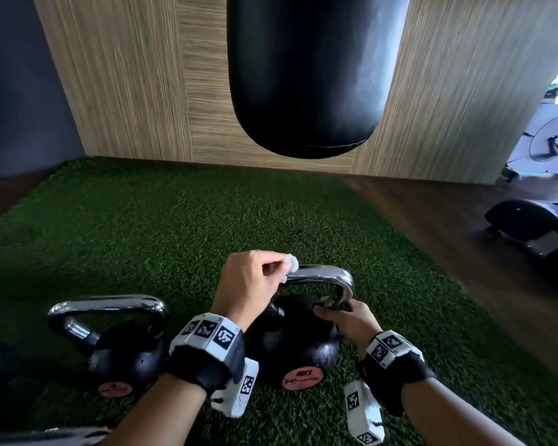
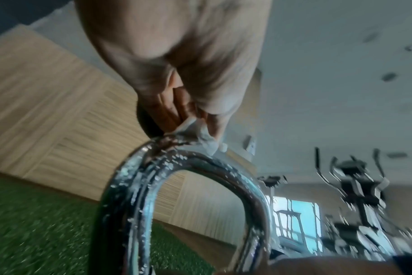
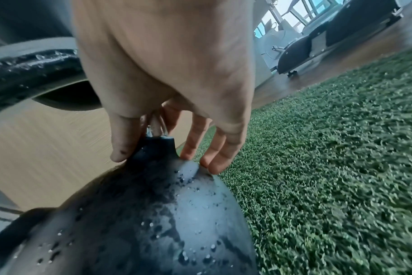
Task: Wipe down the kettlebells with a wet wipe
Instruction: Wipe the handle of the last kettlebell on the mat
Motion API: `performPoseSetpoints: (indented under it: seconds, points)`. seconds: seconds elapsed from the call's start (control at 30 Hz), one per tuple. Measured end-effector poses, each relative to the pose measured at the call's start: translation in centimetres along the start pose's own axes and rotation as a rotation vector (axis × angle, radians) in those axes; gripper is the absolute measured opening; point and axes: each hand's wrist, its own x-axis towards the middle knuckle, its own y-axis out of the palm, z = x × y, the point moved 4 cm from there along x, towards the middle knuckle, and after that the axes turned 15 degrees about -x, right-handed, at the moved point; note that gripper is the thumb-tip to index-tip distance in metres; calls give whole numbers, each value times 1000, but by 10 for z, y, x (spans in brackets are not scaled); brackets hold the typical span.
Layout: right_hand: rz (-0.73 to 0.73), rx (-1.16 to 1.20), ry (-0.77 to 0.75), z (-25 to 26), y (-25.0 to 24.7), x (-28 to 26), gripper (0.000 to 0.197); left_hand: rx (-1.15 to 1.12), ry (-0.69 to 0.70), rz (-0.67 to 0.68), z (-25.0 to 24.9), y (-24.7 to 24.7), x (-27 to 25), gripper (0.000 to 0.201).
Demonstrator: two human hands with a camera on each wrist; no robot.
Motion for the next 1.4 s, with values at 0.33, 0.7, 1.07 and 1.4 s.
performPoseSetpoints:
  seconds: [0.33,0.7,1.07,1.4]
  points:
    - [-10,-72,-28,-5,-4,6,32,-58,-101,-223,16,-14,-34,17]
    - [-27,-112,-91,-11,-6,13,38,-535,-522,-471,73,0,-77,19]
    - [-28,-86,-111,-10,-4,12,54,-918,-727,-647,86,26,-103,19]
    - [-80,-38,-191,-5,-4,8,36,-645,-660,-442,88,31,-120,7]
